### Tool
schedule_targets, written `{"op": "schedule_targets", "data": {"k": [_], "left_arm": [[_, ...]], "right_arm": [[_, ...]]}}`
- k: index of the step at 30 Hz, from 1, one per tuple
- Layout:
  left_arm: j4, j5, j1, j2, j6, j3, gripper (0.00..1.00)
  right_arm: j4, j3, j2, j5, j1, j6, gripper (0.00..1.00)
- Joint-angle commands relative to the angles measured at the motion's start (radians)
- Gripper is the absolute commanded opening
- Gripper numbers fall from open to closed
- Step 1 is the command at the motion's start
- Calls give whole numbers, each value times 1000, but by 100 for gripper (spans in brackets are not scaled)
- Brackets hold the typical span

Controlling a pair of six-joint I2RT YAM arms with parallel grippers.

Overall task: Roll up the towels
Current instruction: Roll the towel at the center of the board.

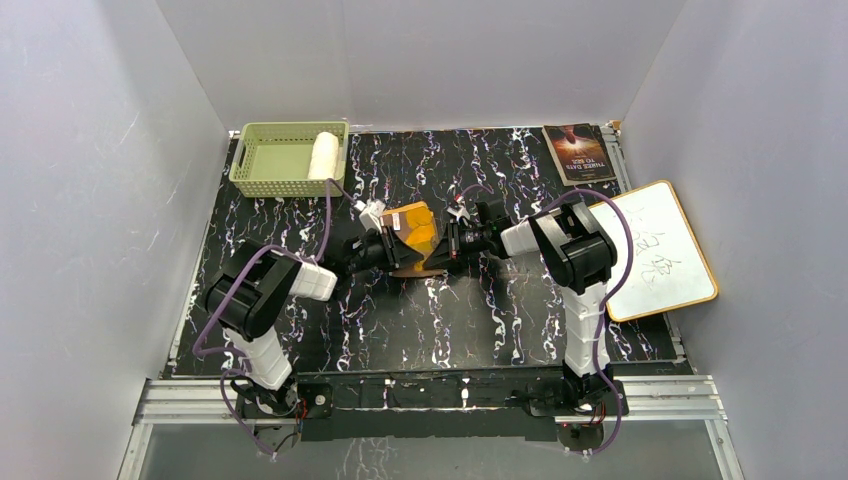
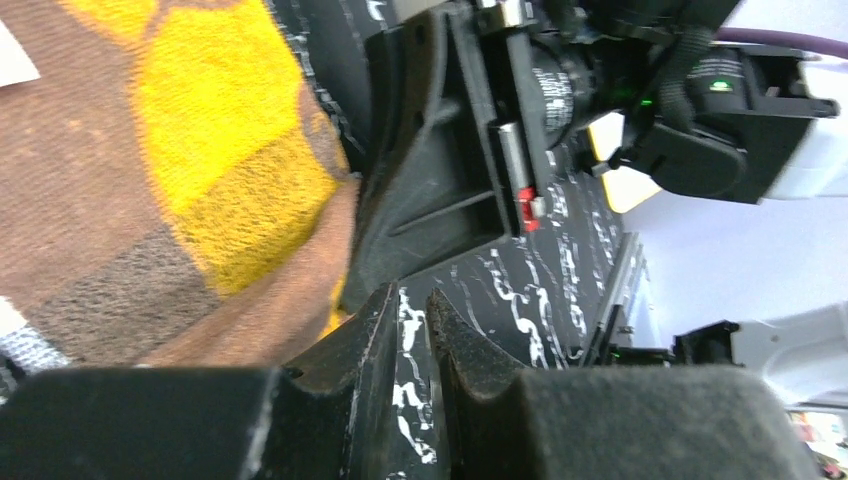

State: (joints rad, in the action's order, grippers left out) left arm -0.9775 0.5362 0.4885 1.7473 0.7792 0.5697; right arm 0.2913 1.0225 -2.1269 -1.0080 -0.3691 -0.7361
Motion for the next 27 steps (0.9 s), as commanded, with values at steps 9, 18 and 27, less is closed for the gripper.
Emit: {"op": "schedule_targets", "data": {"k": [9, 18, 27], "left_arm": [[41, -299, 2, 189, -103, -26, 13], [-11, -275, -1, 270, -98, -35, 12], [58, -206, -3, 228, -135, -15, 11]], "right_arm": [[-196, -27, 16, 321, 14, 170, 0], [-202, -143, 485, 808, -142, 540, 0], [216, -451, 800, 819, -236, 805, 98]]}}
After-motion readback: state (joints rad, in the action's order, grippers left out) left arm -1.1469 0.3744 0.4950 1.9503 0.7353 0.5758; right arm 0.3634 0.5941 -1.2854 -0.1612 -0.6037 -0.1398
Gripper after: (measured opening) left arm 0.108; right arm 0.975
